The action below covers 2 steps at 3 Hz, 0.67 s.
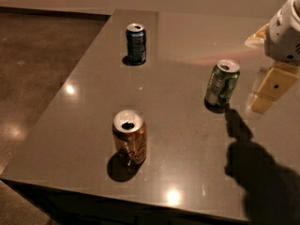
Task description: Move green can near orange can
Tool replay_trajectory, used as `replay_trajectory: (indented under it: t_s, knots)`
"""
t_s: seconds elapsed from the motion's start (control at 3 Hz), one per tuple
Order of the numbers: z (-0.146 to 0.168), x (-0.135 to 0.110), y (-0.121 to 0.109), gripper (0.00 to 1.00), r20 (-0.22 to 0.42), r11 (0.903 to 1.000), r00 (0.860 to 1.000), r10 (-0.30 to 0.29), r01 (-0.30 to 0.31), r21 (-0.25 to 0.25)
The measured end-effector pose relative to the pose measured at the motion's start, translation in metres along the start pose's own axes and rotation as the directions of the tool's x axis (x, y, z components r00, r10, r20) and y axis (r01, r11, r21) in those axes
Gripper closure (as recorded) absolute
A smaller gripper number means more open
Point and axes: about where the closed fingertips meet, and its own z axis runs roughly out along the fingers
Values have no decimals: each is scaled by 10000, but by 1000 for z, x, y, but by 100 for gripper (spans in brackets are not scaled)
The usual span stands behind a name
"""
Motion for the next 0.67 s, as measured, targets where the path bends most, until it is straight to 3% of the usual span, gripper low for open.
replay_trajectory:
  t_s: [0.67]
  knots:
    - [37,-8,-43,0,1137,9988,9926,426,-397,-277]
